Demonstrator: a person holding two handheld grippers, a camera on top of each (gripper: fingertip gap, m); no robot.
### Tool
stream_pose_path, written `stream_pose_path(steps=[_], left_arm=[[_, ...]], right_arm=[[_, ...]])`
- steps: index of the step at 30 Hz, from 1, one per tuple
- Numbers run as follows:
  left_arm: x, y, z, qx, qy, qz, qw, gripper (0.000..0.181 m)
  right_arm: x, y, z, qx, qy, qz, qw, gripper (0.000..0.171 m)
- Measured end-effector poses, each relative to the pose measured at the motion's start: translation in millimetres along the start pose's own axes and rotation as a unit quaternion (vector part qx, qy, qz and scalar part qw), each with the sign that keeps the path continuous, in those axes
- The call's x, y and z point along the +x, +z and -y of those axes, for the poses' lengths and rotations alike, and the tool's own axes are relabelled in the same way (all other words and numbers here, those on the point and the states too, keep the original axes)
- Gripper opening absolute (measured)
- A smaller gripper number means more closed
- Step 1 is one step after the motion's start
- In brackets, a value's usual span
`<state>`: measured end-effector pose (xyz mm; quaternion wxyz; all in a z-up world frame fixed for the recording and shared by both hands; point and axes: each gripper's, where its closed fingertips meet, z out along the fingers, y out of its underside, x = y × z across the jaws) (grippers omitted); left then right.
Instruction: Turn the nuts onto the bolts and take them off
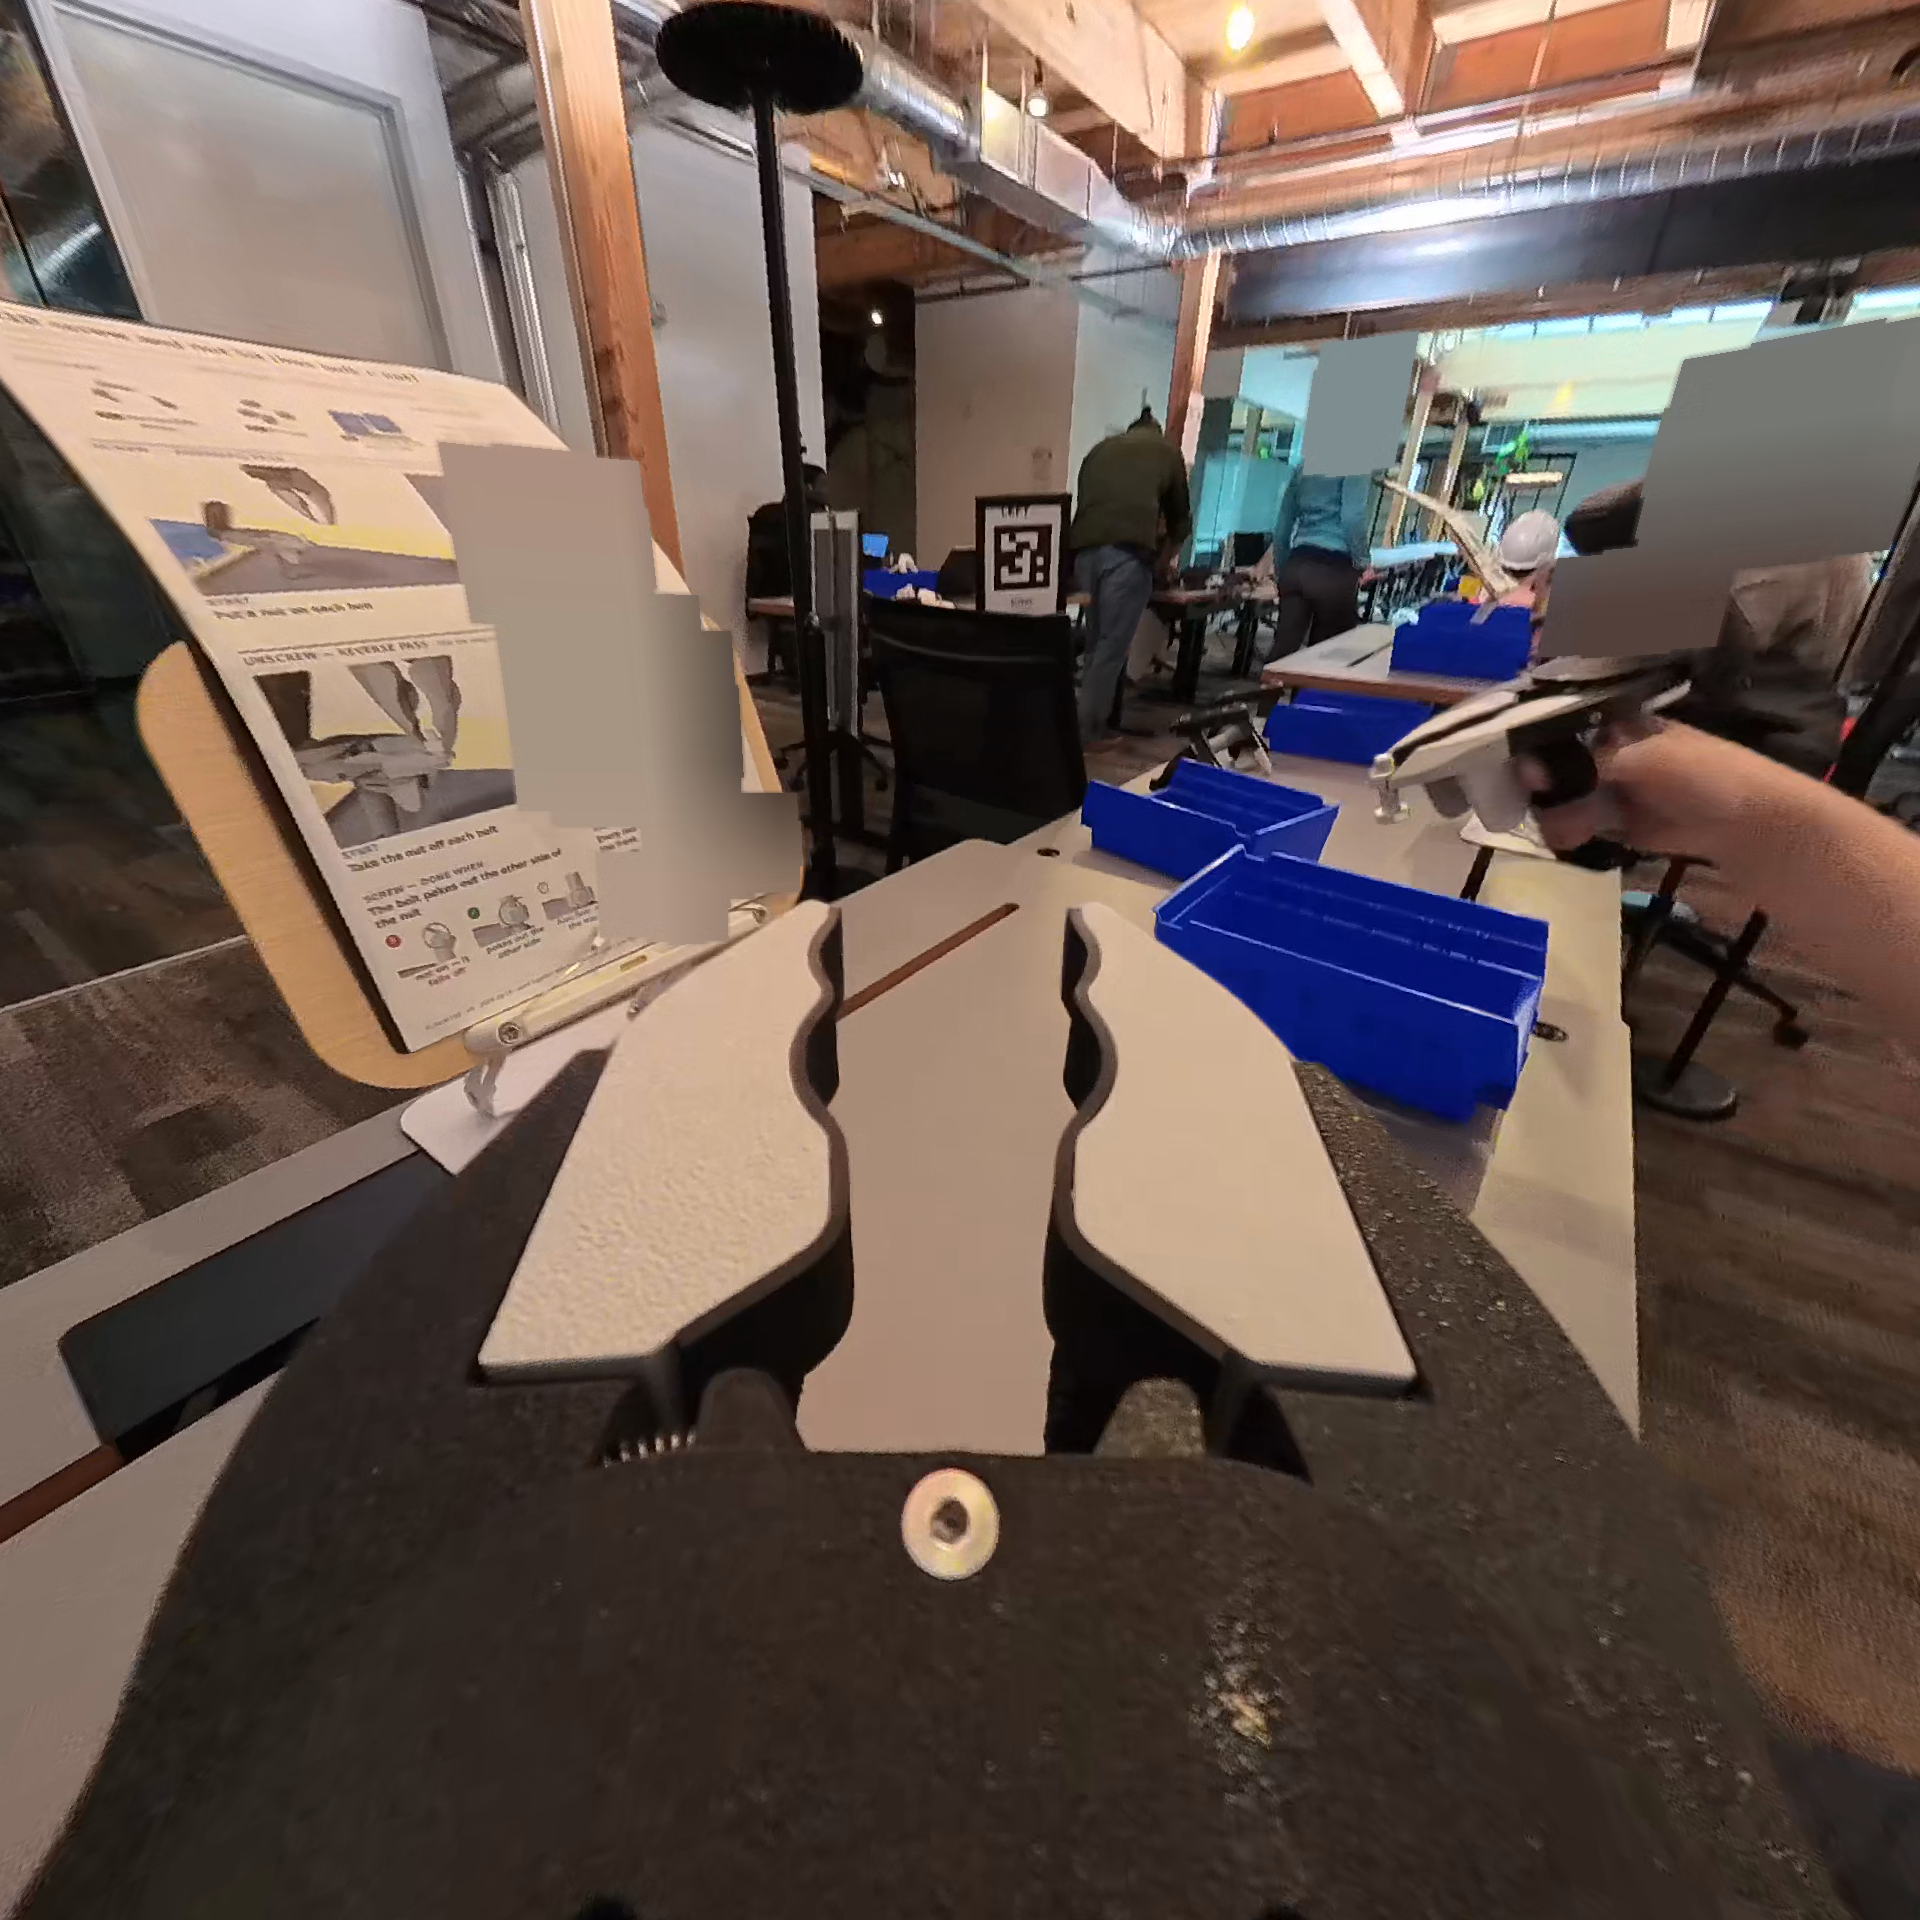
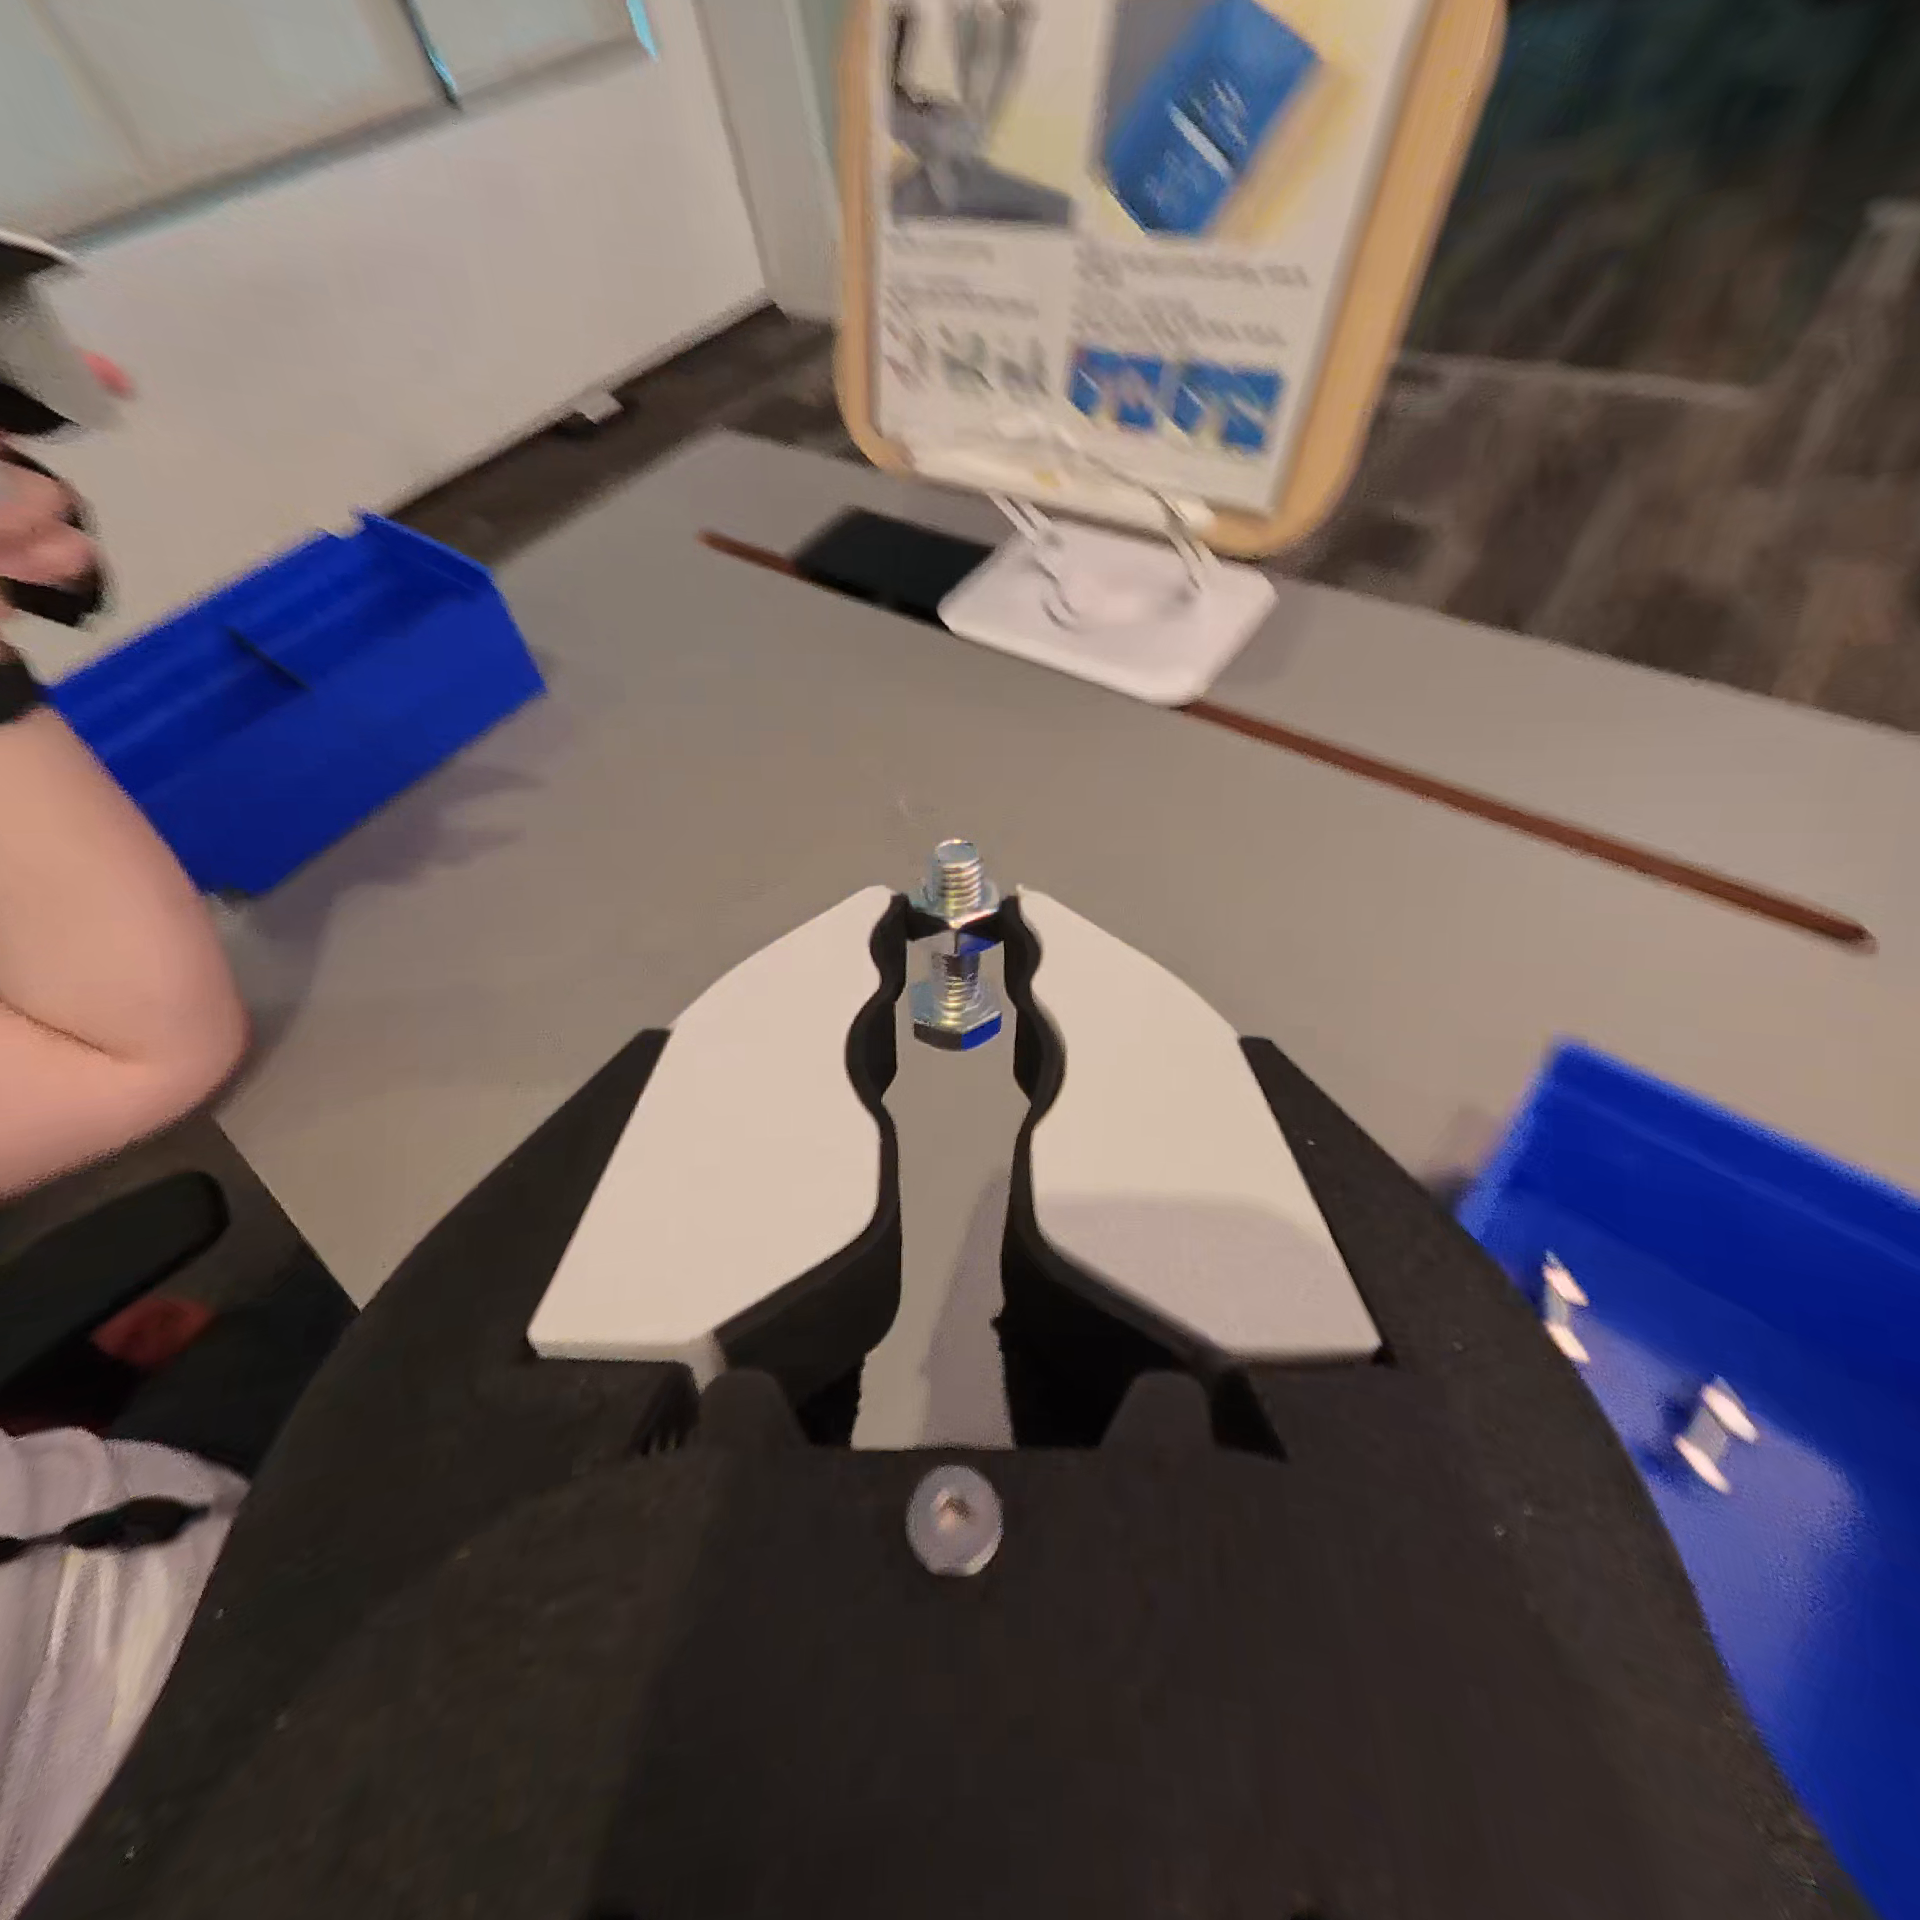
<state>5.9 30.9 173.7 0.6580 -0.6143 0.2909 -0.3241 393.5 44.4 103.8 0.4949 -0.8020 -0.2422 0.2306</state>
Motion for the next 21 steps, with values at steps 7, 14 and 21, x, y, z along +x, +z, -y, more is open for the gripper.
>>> stream_pose_path(steps=[7, 14, 21], left_arm=[[40, 37, -17, -0.035, 0.002, -0.055, 0.998, 0.035], [89, 65, -28, -0.039, -0.014, -0.126, 0.991, 0.034], [115, 75, -28, -0.025, -0.087, -0.194, 0.977, 0.029]], right_arm=[[106, -32, -87, -0.163, 0.107, -0.095, 0.976, 0.017], [182, -35, -162, -0.298, 0.156, -0.173, 0.926, 0.017], [238, -21, -209, -0.384, 0.206, -0.209, 0.875, 0.018]])
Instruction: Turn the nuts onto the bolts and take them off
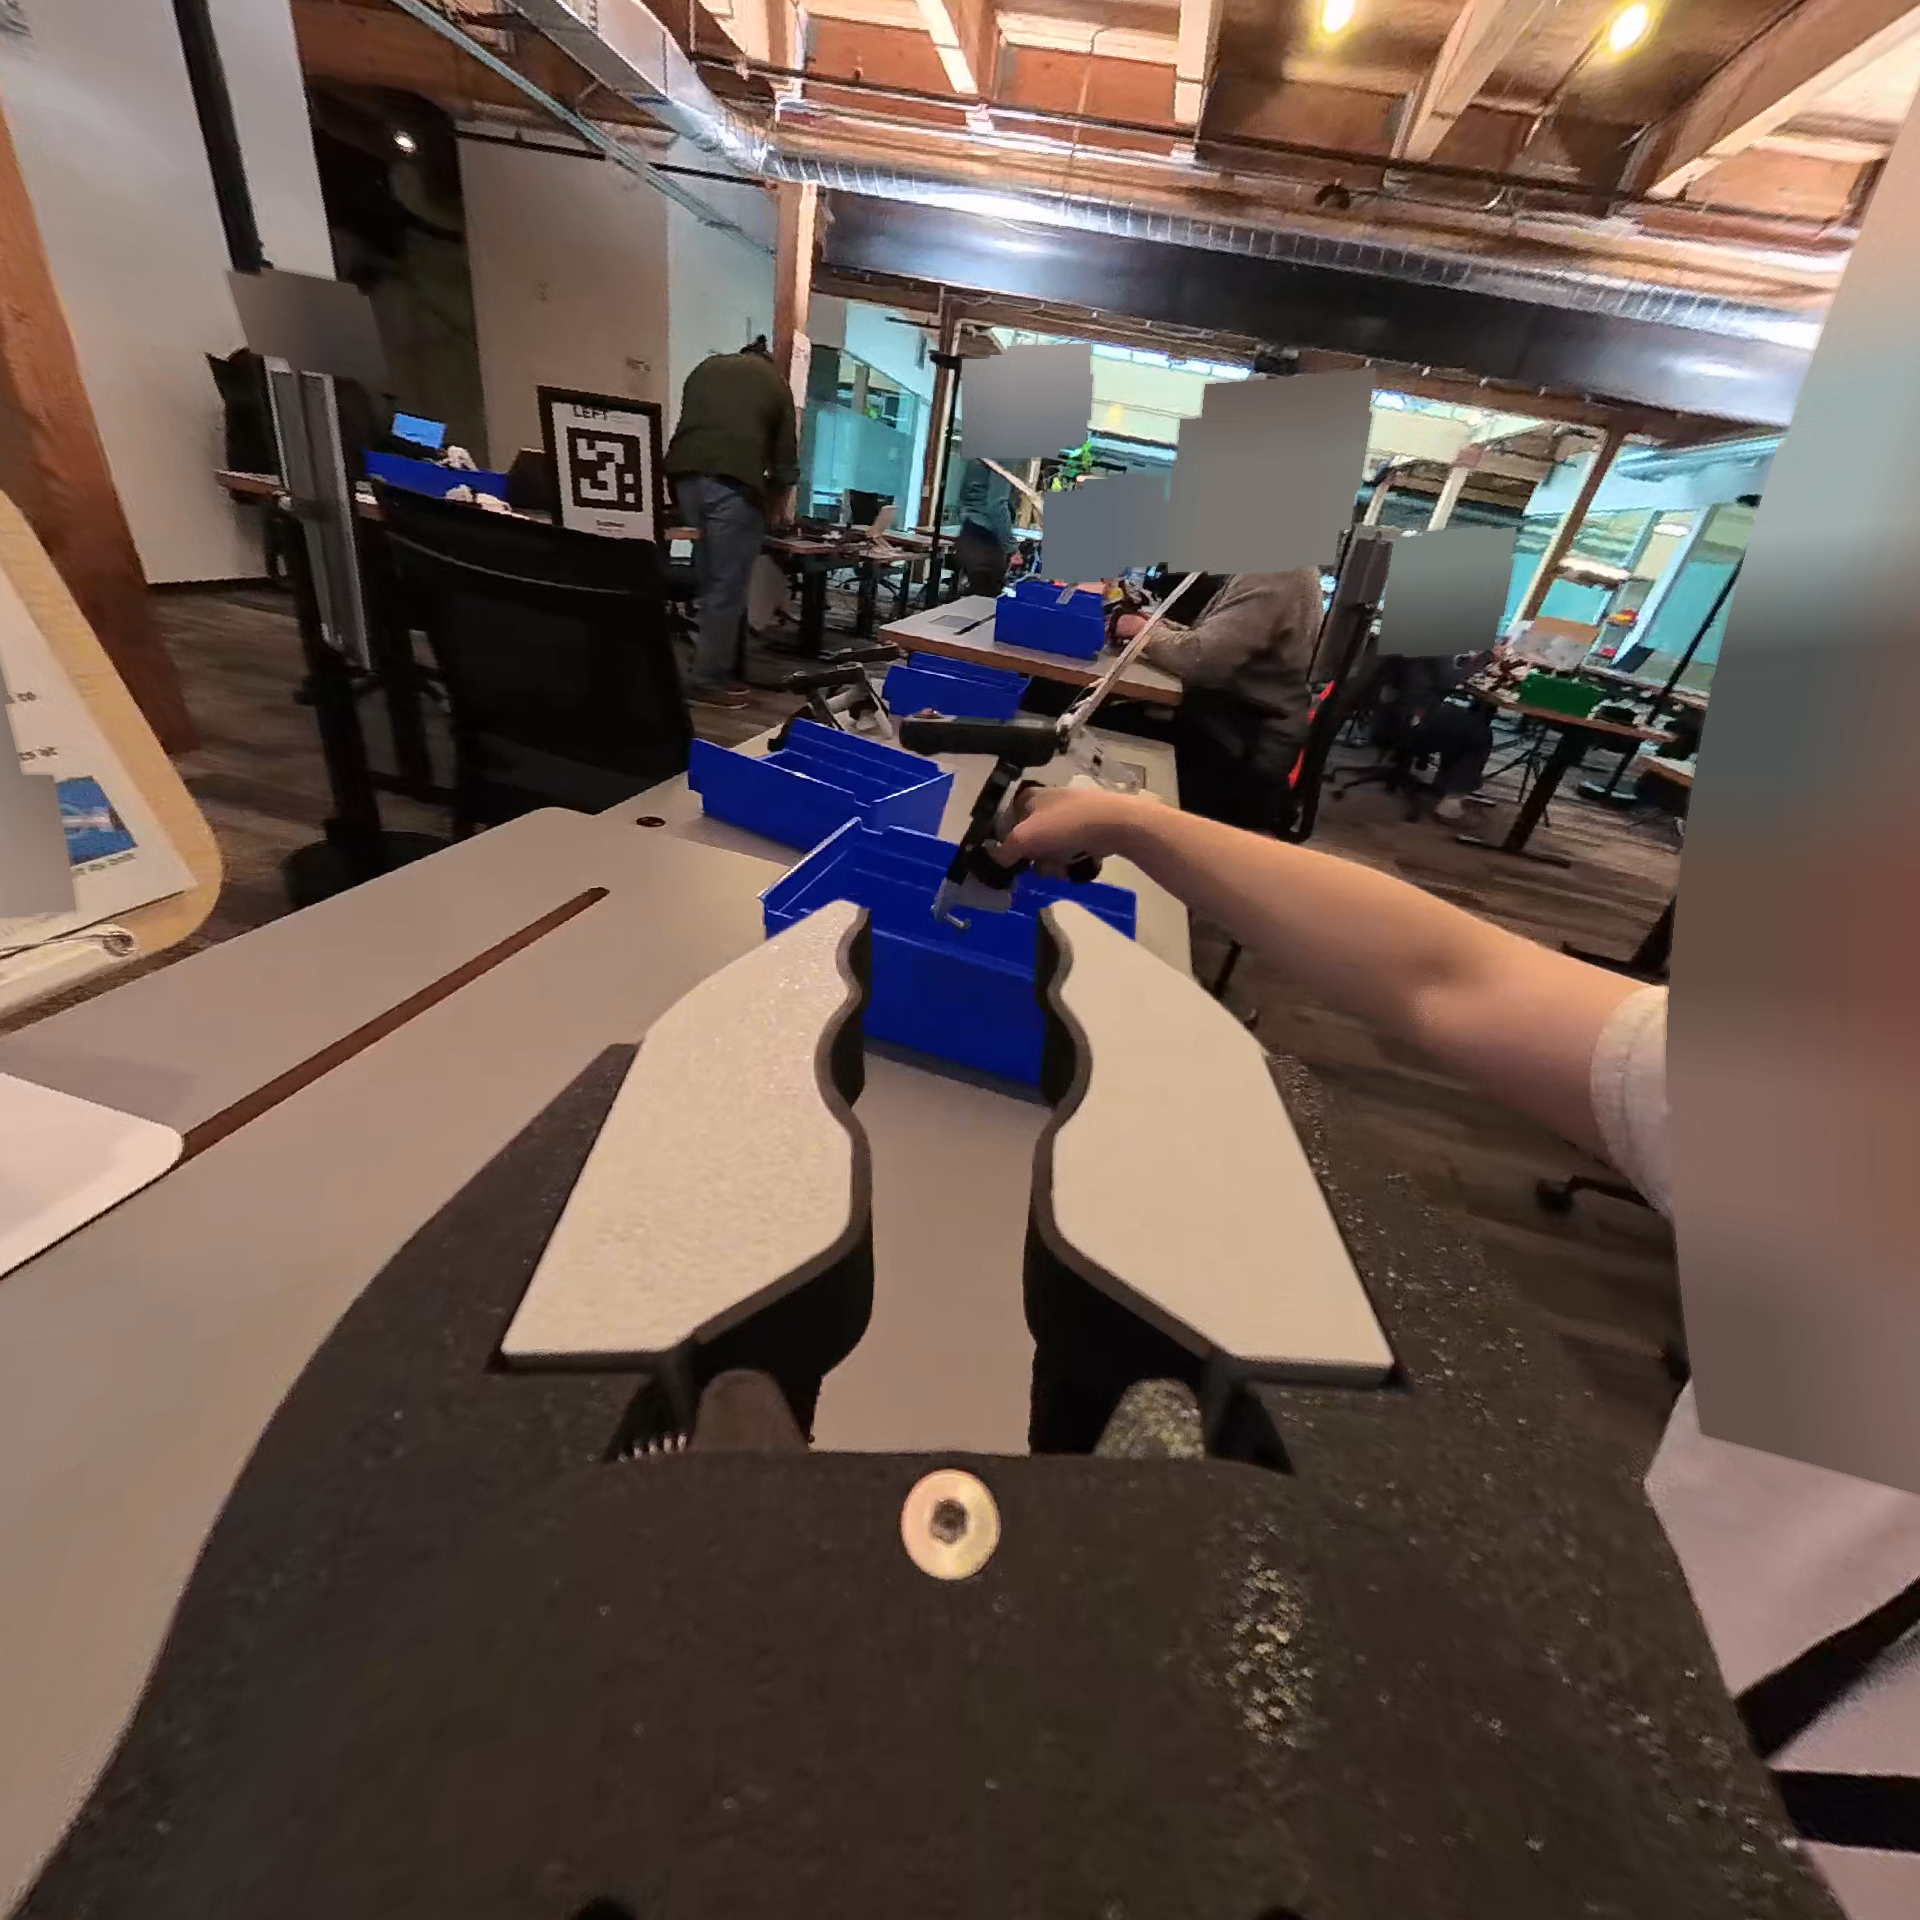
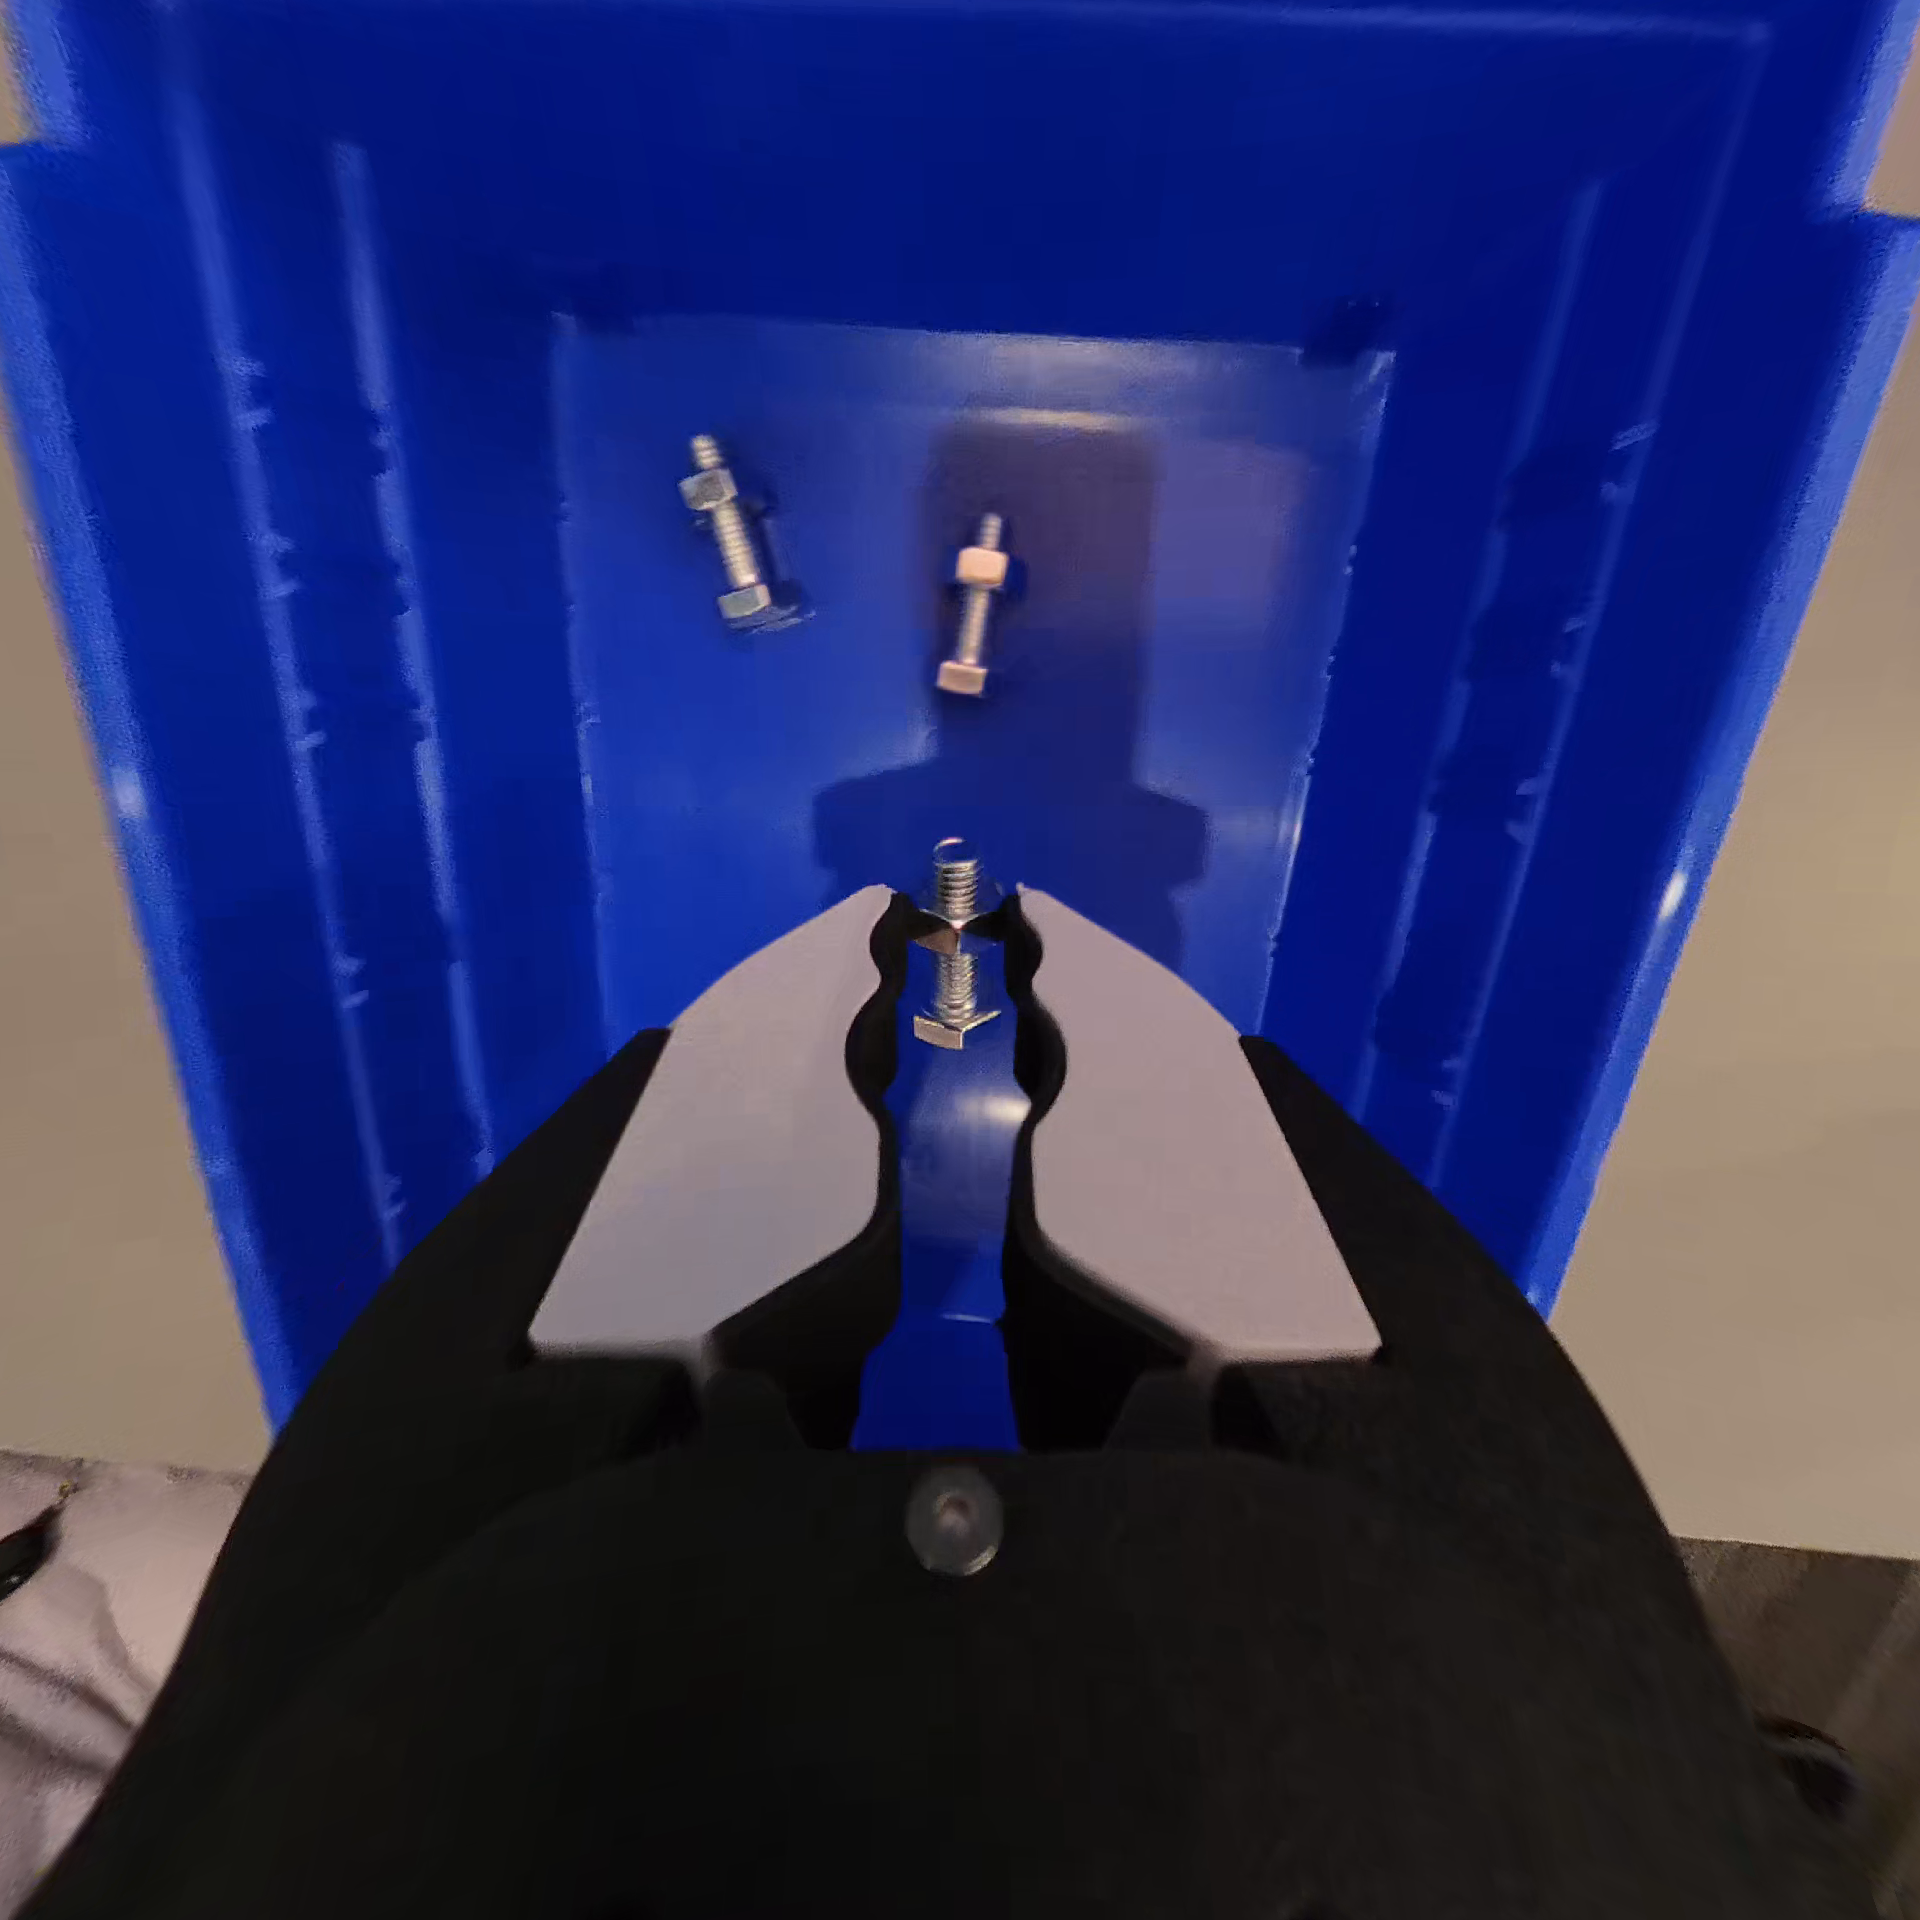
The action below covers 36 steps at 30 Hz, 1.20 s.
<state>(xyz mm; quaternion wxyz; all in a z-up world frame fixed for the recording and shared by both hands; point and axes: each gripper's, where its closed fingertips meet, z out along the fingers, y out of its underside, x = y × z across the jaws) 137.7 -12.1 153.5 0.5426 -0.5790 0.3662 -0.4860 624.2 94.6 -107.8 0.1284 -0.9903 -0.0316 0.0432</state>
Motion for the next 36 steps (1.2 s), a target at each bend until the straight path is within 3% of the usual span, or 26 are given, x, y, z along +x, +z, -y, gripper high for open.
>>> stream_pose_path(steps=[11, 27, 29, 32, 36], left_arm=[[3, 12, -16, -0.038, 0.014, -0.004, 0.999, 0.029], [-1, 8, -14, -0.039, 0.025, 0.006, 0.999, 0.029], [1, 6, -12, -0.036, 0.023, 0.003, 0.999, 0.029], [2, 0, -8, -0.030, 0.030, 0.012, 0.999, 0.029], [-4, -25, 0, -0.031, 0.062, 0.082, 0.994, 0.031]], right_arm=[[35, 49, 18, -0.059, 0.028, -0.028, 0.997, 0.017], [33, 56, 25, -0.039, 0.008, -0.013, 0.999, 0.021], [35, 51, 28, -0.021, 0.001, -0.021, 1.000, 0.029], [30, 30, 36, 0.029, -0.016, -0.021, 0.999, 0.027], [6, -31, 51, 0.142, -0.049, -0.008, 0.989, 0.024]])
